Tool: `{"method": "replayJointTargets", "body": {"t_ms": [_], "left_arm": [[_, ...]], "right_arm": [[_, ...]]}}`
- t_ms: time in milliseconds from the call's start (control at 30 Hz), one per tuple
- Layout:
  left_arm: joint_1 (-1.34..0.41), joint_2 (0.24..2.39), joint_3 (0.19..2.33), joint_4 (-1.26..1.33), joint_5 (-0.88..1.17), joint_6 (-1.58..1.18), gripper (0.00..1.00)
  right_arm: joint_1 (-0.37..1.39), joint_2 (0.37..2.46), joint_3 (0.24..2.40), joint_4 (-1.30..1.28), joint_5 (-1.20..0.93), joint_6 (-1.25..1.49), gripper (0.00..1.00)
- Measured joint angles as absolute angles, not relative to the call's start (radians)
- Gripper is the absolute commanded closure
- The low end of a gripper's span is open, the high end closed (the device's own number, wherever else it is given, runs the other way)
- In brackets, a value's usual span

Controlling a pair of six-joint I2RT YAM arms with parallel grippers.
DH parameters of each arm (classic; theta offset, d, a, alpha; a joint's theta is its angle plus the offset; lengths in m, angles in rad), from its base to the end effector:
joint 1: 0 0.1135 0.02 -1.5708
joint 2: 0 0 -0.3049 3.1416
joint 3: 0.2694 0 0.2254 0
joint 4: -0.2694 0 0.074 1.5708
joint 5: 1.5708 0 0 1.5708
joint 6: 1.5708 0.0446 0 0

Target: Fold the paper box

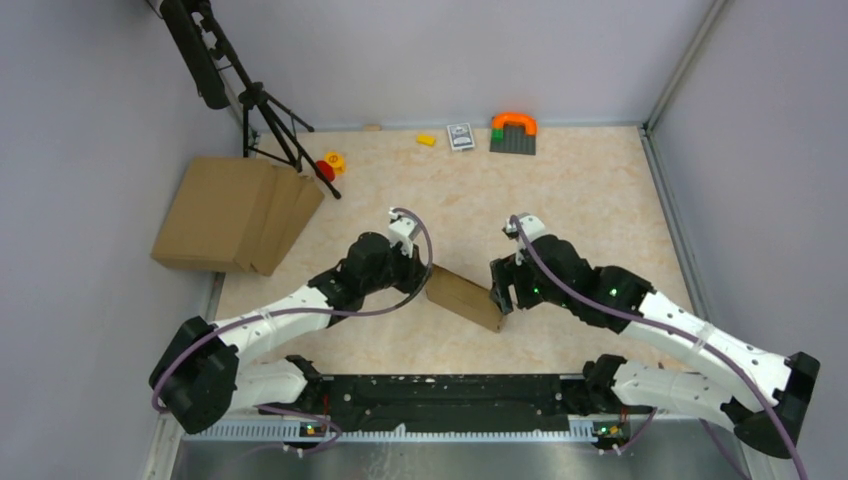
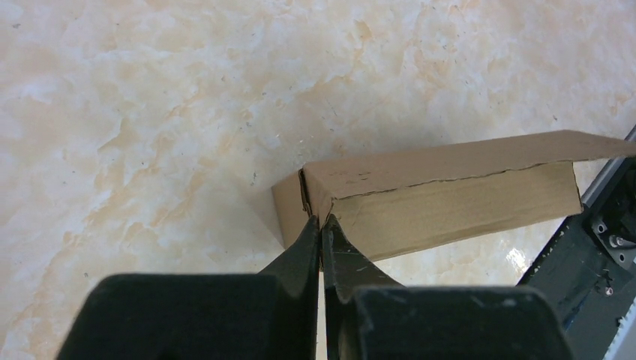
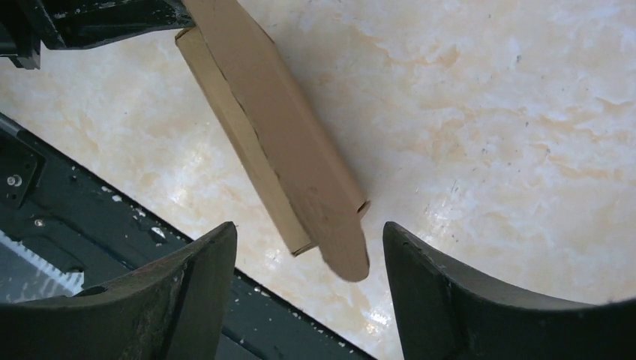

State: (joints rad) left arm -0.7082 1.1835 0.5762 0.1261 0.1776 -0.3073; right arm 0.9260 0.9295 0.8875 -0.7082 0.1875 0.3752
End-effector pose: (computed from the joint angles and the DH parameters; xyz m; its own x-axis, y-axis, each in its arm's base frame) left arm 0.1635 -0.1504 0.2665 -0.5647 0.0916 -0.8202 0.6173 0.7065 -0.3461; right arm 0.0928 0.1096 0.3283 -0.6390 -0.2506 -0.7272 -0.5042 0.8505 0.1498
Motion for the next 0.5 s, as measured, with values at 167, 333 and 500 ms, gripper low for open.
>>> {"method": "replayJointTargets", "body": {"t_ms": [167,333,500], "left_arm": [[-0.732,1.183,0.576,0.113,0.135,-0.304,1.00],[-0.741,1.183,0.587,0.090,0.114,-0.303,0.99],[-0.744,1.183,0.606,0.052,0.102,-0.303,0.98]], "right_arm": [[0.926,0.877,0.875,-0.767,0.175,0.415,0.34],[0.930,0.878,0.863,-0.817,0.153,0.420,0.42],[0.934,0.947,0.864,-0.833,0.183,0.424,0.52]]}}
